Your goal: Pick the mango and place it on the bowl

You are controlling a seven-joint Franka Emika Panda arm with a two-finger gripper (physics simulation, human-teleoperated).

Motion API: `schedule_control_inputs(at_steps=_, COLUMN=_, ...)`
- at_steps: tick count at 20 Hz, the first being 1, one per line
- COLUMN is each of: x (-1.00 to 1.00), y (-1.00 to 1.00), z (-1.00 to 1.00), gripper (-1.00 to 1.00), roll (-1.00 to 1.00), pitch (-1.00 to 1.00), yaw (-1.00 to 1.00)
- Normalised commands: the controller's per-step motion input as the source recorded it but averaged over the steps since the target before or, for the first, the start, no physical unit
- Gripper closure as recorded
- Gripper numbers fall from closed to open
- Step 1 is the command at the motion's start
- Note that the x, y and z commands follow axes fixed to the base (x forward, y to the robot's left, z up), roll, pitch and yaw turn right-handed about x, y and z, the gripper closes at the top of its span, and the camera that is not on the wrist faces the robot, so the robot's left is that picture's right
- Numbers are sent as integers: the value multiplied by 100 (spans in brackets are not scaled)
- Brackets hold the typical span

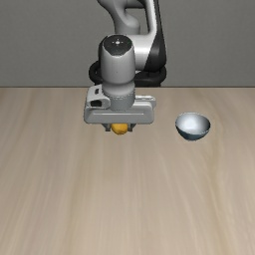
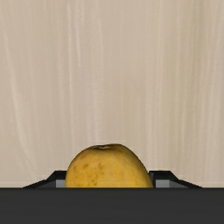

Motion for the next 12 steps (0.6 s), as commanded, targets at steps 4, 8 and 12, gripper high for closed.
schedule_control_inputs(at_steps=4, x=-100, y=0, z=0, gripper=100, roll=0, pitch=0, yaw=0)
schedule_control_inputs(at_steps=8, x=-75, y=25, z=0, gripper=100, roll=0, pitch=0, yaw=0)
schedule_control_inputs(at_steps=12, x=0, y=100, z=0, gripper=100, roll=0, pitch=0, yaw=0)
